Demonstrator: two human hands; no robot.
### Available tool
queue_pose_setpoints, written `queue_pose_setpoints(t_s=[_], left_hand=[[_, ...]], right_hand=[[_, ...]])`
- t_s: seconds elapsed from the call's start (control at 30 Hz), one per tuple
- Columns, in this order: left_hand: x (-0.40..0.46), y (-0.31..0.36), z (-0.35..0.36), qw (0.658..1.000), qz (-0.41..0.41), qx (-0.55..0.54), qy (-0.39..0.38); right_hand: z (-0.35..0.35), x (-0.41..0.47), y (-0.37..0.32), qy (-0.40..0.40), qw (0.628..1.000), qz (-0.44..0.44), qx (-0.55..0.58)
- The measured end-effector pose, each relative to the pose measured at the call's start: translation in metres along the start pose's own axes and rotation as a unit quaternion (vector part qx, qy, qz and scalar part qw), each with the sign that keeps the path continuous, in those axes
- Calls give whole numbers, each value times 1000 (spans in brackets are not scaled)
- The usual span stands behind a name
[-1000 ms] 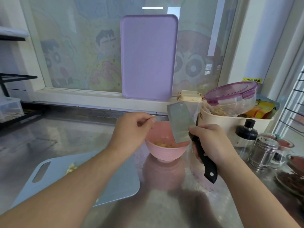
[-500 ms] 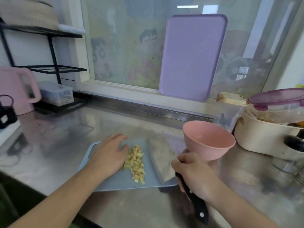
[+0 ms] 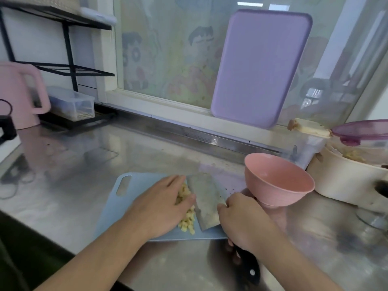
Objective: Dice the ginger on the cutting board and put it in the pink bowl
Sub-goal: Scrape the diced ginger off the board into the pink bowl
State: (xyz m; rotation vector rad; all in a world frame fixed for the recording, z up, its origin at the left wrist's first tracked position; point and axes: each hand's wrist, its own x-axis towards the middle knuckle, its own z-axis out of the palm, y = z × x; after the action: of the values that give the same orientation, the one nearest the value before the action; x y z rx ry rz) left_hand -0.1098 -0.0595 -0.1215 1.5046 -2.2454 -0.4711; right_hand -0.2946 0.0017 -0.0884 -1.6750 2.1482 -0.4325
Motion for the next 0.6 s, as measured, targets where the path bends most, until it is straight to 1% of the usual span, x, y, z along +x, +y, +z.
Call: queue_pose_setpoints(t_s=[0.17,0.3,0.37,0.47,0.5,0.6], left_hand=[[-4,2,-1,1000,20,-11,-21],[-7,1,-2,998,34,-4,-52],[-7,-1,-4,996,44,-8,-73],[-7,-8,-9,991,41,-49,-119],[-7,-10,-10,989,46,-44,-136],[-9,-12,-11,983,68,22,-167]], right_hand=[[1,-2,0,-10,999,-9,-44],[0,-5,3,-17,998,-4,-52],[-1,-8,5,-15,999,-3,-47],[-3,-12,5,-16,999,-1,-33],[-3,-13,5,-15,999,-2,-29],[-2,-12,7,-19,999,-8,-26]])
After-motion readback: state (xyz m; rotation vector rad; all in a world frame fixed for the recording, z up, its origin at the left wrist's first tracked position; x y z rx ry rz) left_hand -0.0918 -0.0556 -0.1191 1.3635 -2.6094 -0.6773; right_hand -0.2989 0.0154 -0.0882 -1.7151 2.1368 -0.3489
